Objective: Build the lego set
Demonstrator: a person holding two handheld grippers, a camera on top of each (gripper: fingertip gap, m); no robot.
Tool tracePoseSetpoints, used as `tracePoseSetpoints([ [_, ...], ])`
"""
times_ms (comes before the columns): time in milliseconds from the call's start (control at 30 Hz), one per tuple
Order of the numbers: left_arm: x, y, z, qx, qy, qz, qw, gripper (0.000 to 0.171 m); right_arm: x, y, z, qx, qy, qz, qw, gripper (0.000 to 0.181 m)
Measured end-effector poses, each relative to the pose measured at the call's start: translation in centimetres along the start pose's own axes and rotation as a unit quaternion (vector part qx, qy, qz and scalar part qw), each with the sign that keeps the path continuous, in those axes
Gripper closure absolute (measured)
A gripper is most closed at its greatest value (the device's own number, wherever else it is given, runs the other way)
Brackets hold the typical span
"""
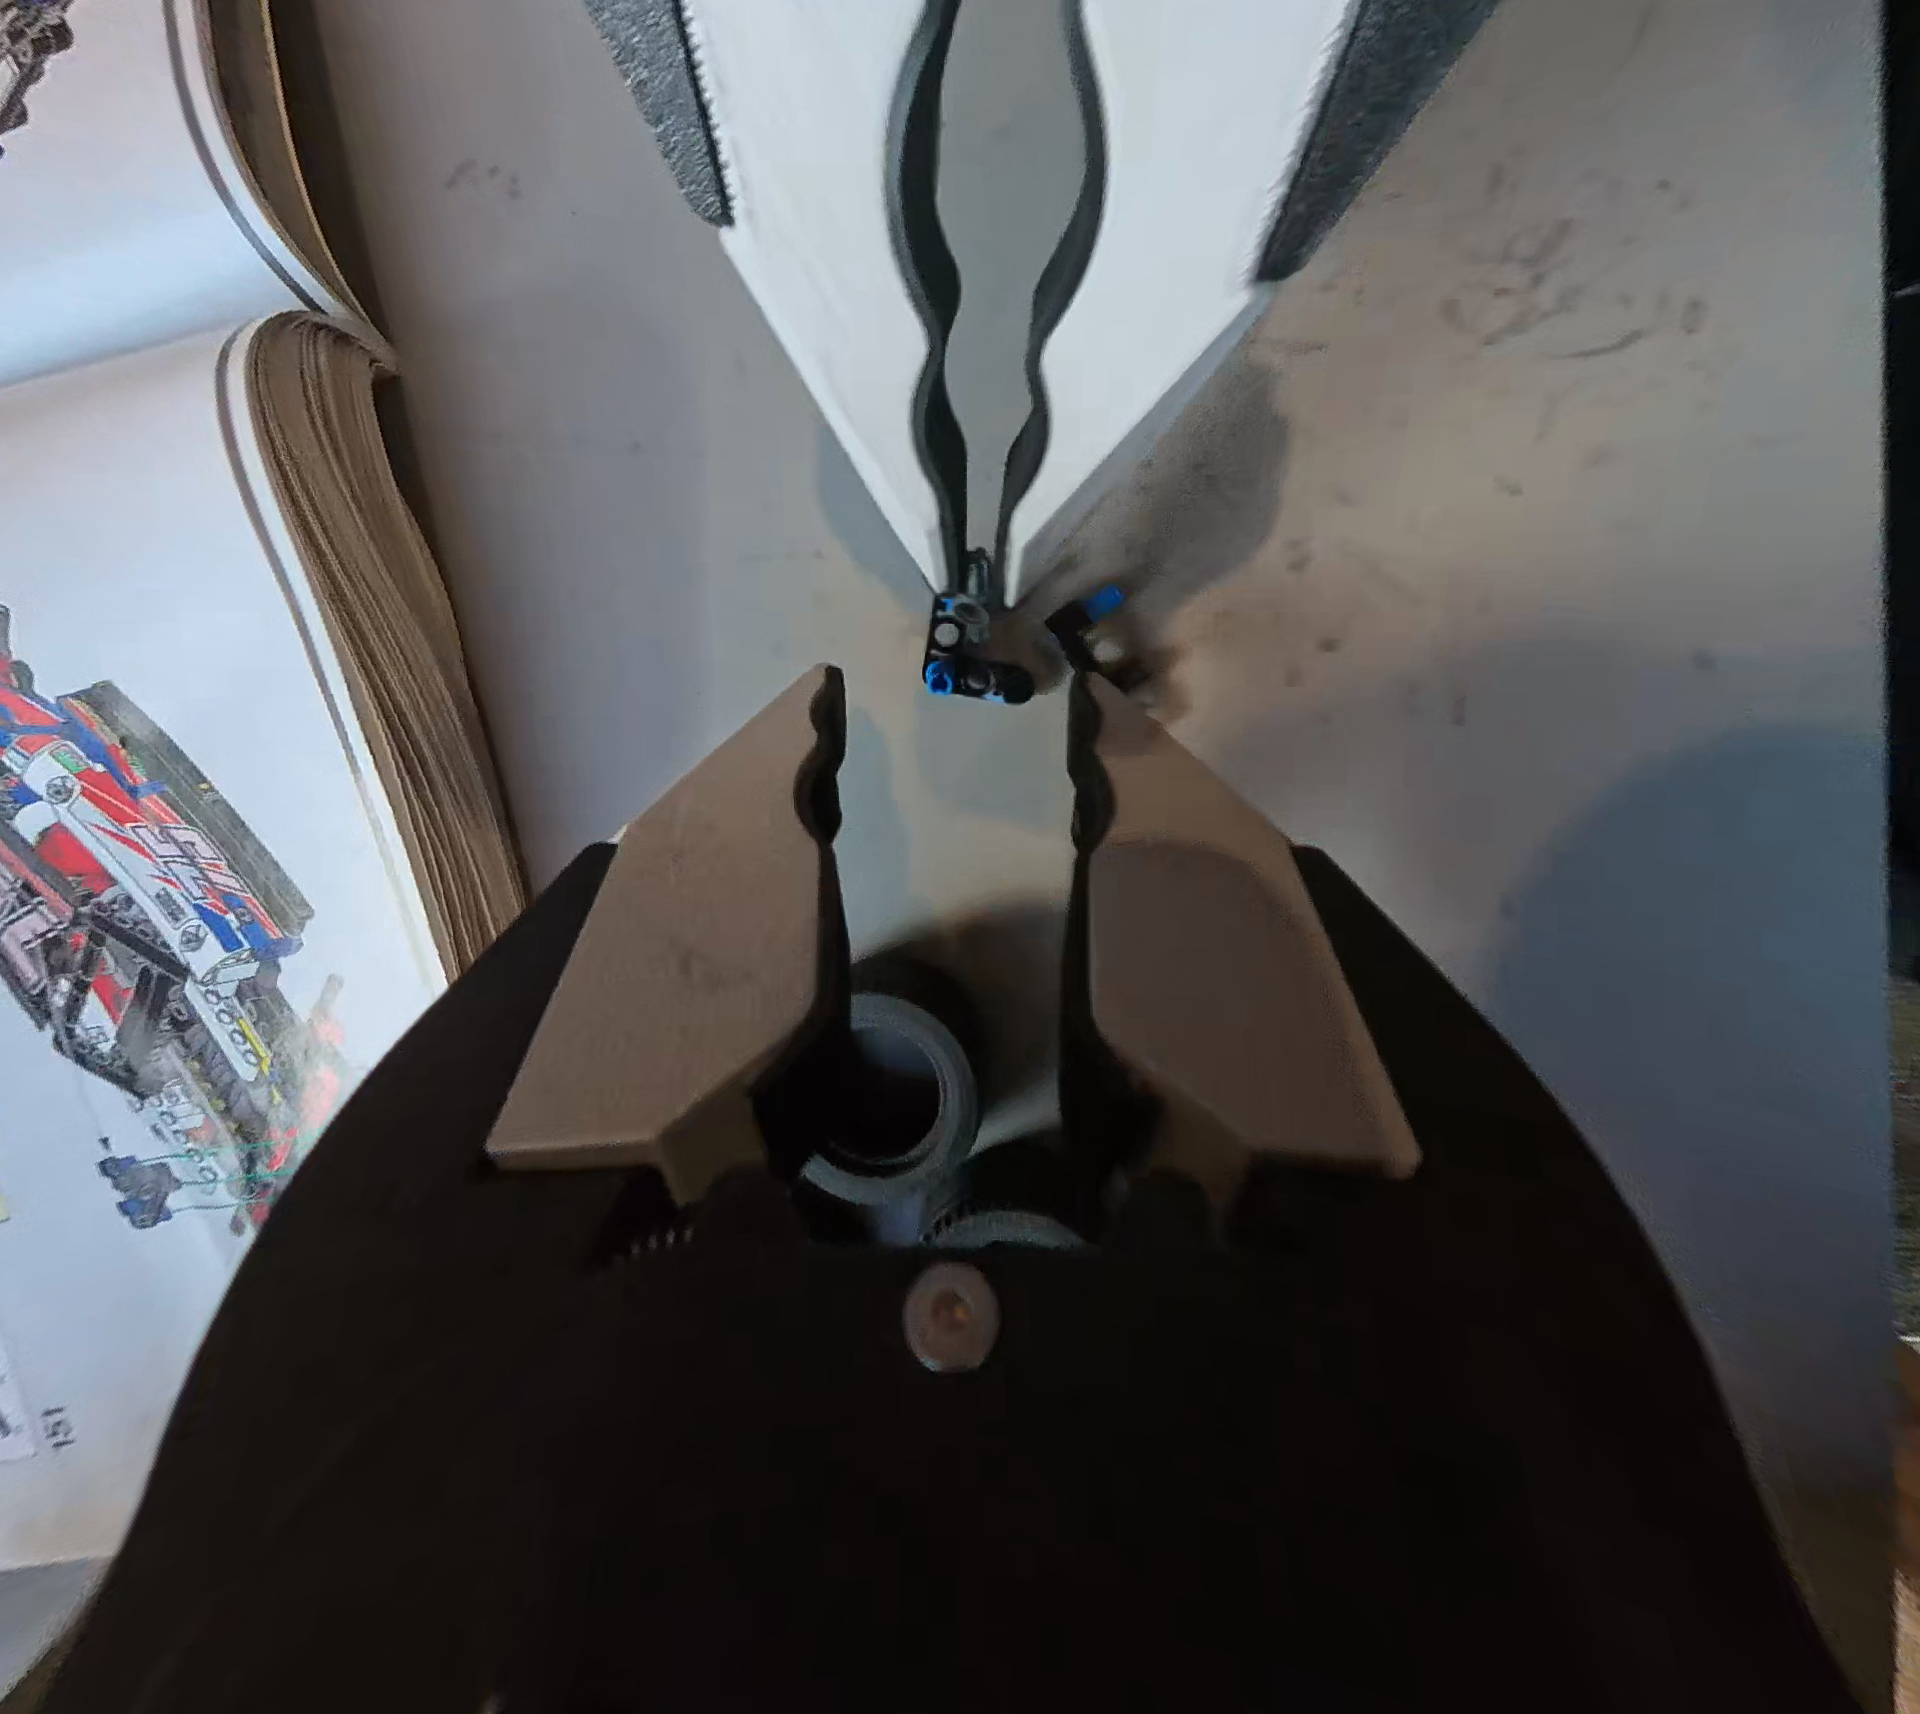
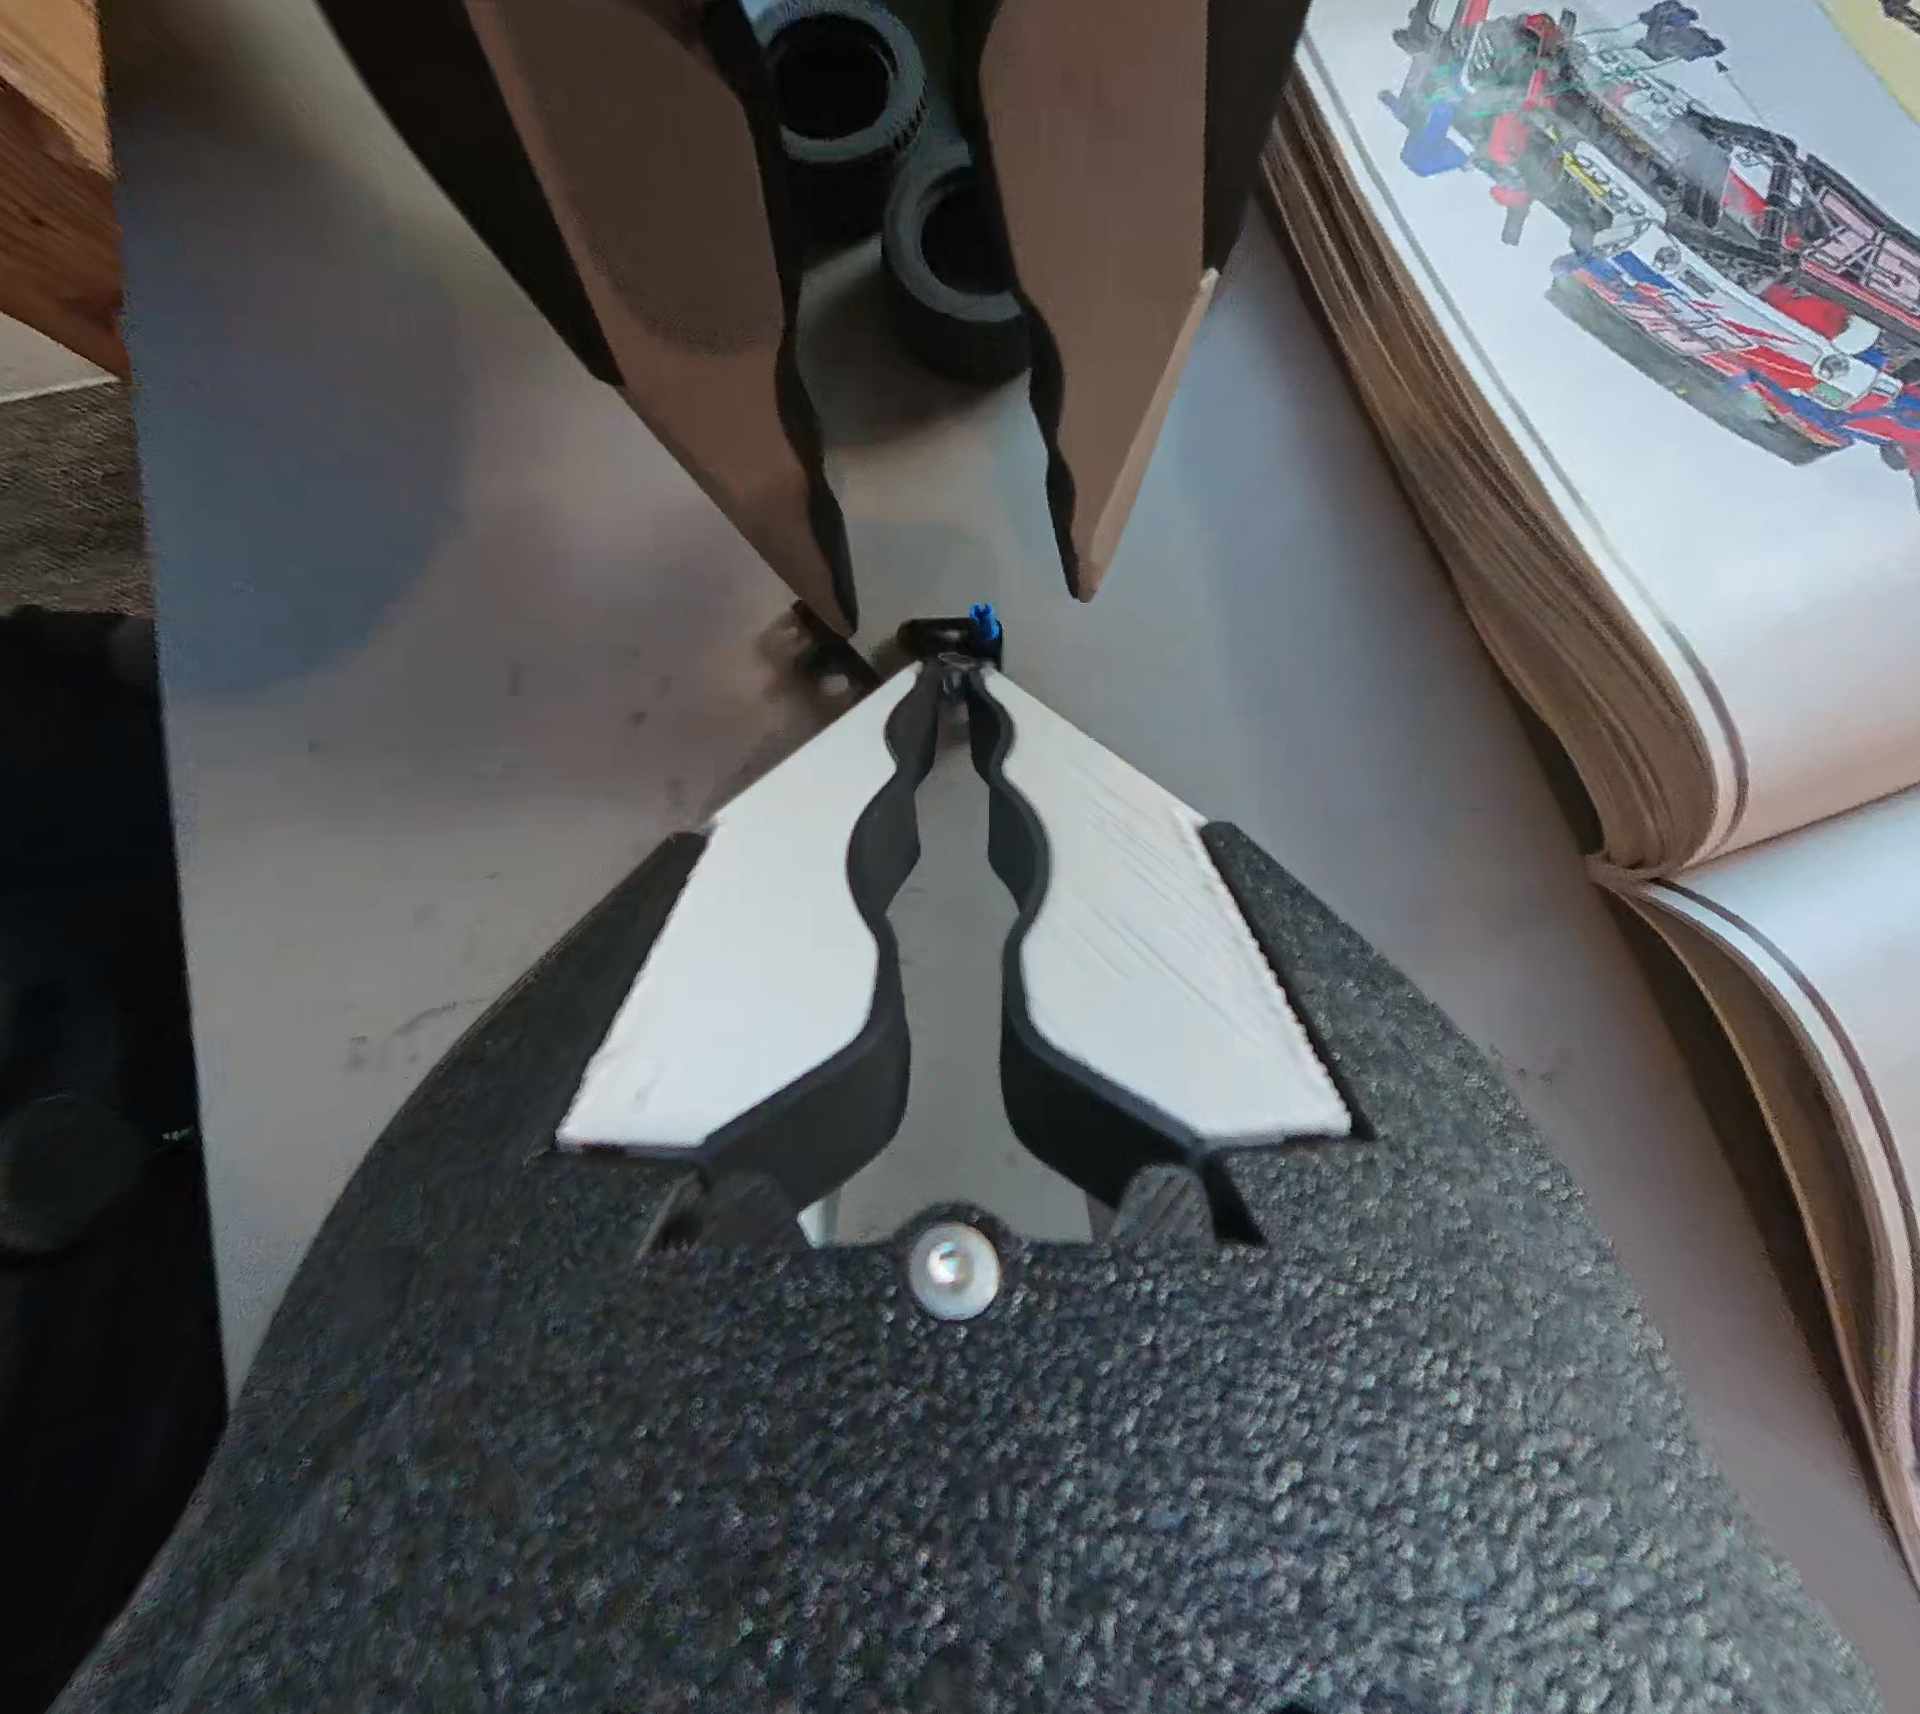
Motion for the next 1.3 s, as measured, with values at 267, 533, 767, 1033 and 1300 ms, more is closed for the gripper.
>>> tracePoseSetpoints([
  [267, 0.6, 0.4, 1.5, -0.011, -0.035, -0.029, 0.999, 0.157, 0.6, 1.0, -0.1, -0.017, 0.014, -0.033, 0.999, 0.176],
  [533, 0.3, 0.2, 1.2, 0.009, -0.063, -0.053, 0.997, 0.155, -0.2, 0.9, -1.0, -0.042, -0.014, -0.176, 0.983, 0.176],
  [767, -0.9, -0.8, 1.4, 0.042, -0.057, -0.071, 0.995, 0.151, 0.5, 2.1, -2.9, -0.075, 0.042, -0.136, 0.987, 0.177],
  [1033, 0.4, -0.6, 1.6, 0.023, -0.005, -0.145, 0.989, 0.154, 0.2, 4.1, -4.9, 0.033, 0.031, 0.043, 0.998, 0.177],
  [1300, 3.1, 0.0, 1.5, 0.055, 0.04, -0.304, 0.95, 0.162, -2.3, 4.9, -3.8, 0.052, -0.02, 0.121, 0.991, 0.177],
])
Point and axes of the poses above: each gripper's, where its closed fingertips meet, z out along the fingers, y out of its underside, x = y × z across the jaws, the point moved 7 cm from there along -z, back along the fingers, and after that the axes turned 1 degree about -y, right-handed, at the moved point
